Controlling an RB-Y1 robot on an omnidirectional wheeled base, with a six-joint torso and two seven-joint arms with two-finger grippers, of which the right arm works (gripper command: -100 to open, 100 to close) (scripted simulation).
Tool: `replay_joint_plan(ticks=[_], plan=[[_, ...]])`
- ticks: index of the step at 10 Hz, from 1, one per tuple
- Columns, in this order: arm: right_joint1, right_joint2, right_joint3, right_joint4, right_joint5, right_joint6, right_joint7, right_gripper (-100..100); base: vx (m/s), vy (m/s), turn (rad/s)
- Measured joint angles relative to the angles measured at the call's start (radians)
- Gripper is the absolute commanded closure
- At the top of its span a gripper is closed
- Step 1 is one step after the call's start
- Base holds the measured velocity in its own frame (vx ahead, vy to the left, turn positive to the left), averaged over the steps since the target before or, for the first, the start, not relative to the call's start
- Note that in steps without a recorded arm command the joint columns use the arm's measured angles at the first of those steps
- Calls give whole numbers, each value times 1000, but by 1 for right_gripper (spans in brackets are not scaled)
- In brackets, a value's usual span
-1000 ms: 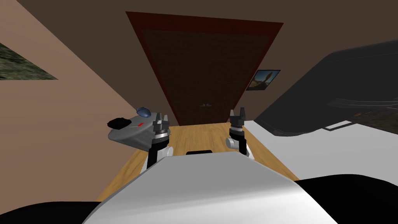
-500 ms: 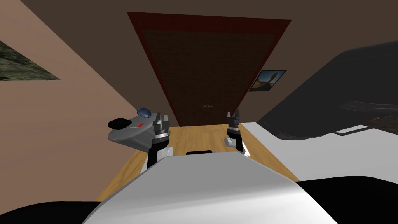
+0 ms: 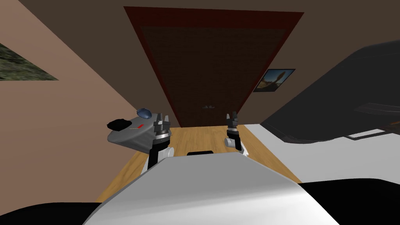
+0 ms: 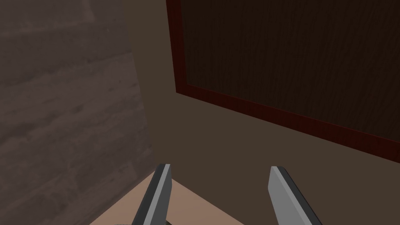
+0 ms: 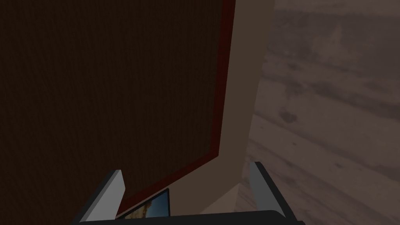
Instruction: Pull the door open
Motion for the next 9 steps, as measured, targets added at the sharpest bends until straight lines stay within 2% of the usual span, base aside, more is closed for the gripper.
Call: replay_joint_plan(ticks=[1,4,9], plan=[[-13,-5,-3,36,-1,-4,-3,-100,88,-27,61],[-34,-8,-1,99,0,-4,-4,-100,57,-16,25],[-83,-24,-8,236,-2,-30,-13,-100,62,-19,40]])
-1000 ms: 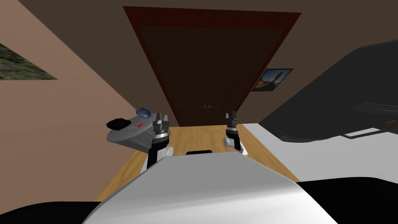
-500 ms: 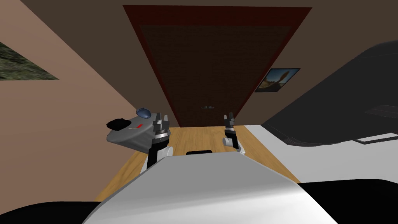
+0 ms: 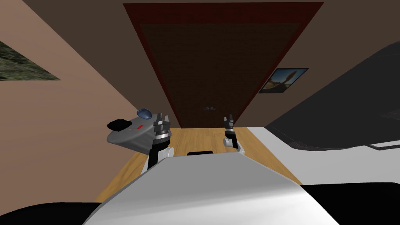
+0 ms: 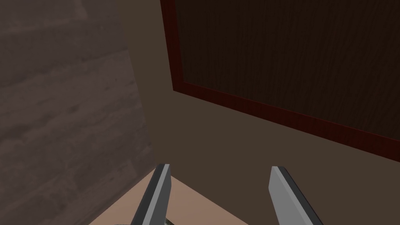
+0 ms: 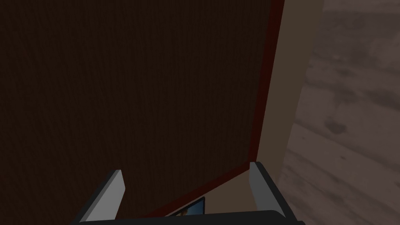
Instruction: Pull the door open
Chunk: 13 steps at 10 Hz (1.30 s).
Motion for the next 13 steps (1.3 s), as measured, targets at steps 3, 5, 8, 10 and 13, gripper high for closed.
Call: replay_joint_plan(ticks=[3,5,8,10,13], plan=[[-40,-5,-2,103,1,-15,-2,-100,93,-25,51],[-54,-13,-5,155,-1,-20,-8,-100,66,-14,47],[-93,-26,-11,256,-4,-35,-17,-100,60,-22,38],[-108,-29,-12,303,-4,-33,-18,-100,71,-26,42],[-135,-35,-15,374,-5,-44,-22,-100,55,-13,29]])
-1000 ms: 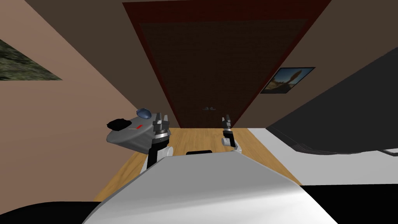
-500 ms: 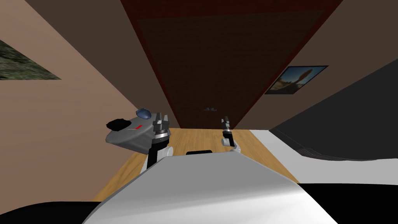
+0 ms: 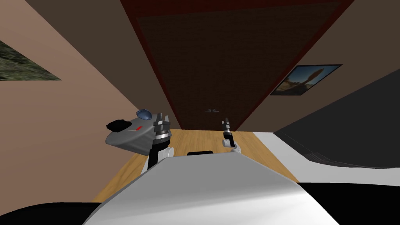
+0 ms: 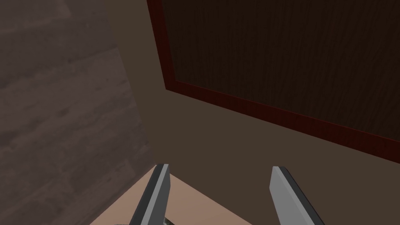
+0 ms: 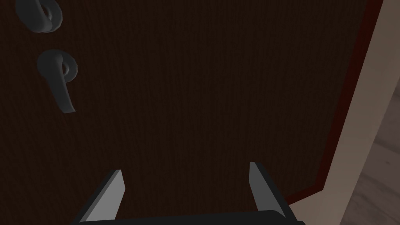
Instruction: Pull the door open
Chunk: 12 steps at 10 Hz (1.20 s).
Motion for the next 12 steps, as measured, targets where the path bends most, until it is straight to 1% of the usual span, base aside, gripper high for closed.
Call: replay_joint_plan(ticks=[1,3,4,5,6,7,9,10,12], plan=[[-3,-1,-1,17,0,0,-2,-100,77,-18,61],[-27,-3,-2,74,0,-9,-3,-100,53,-23,26],[-25,-2,-2,81,0,-4,-2,-100,39,-15,18],[-33,-5,-3,103,0,-7,-3,-100,50,-23,30],[-43,-9,-4,131,-1,-15,-7,-100,75,-32,50],[-56,-12,-6,155,-2,-16,-9,-100,62,-20,27],[-73,-16,-8,209,-2,-24,-12,-100,71,-17,45],[-89,-19,-9,245,-3,-30,-14,-100,88,-21,51],[-109,-25,-11,305,-4,-37,-18,-100,68,-30,32]])
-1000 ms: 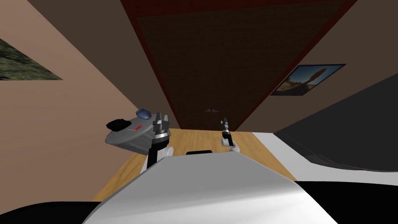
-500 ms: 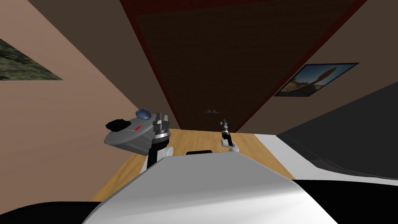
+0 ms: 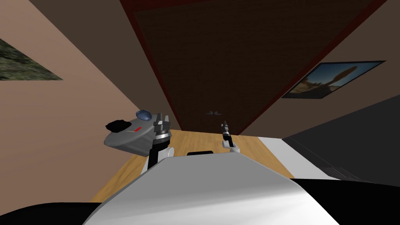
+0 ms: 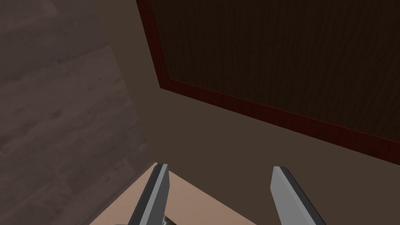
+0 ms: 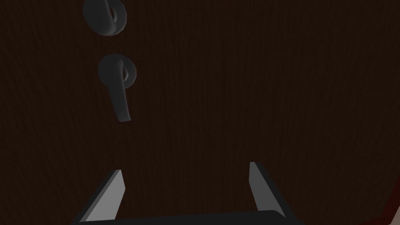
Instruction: Pull the door open
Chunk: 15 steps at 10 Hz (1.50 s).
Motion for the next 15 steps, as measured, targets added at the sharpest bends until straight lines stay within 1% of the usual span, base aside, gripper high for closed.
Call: replay_joint_plan(ticks=[1,2,3,6,7,9,11,12,13,14,15], plan=[[-6,0,-1,18,0,-2,-1,-100,54,-17,25],[-16,-1,-1,50,0,-10,-1,-100,85,-32,44],[-33,-4,-3,92,-1,-19,-3,-100,98,-29,51],[-55,-11,-6,159,-2,-18,-9,-100,86,-29,43],[-71,-15,-7,202,-2,-29,-13,-100,88,-33,32],[-81,-16,-9,235,-3,-29,-14,-100,102,-33,36],[-104,-20,-10,296,-3,-42,-17,-100,93,-30,37],[-98,-18,-11,291,-3,-32,-16,-100,73,-30,19],[-111,-22,-12,317,-4,-34,-18,-100,47,-20,14],[-121,-23,-12,341,-4,-42,-20,-100,58,-21,36],[-119,-22,-13,345,-4,-40,-19,-100,54,-26,13]])
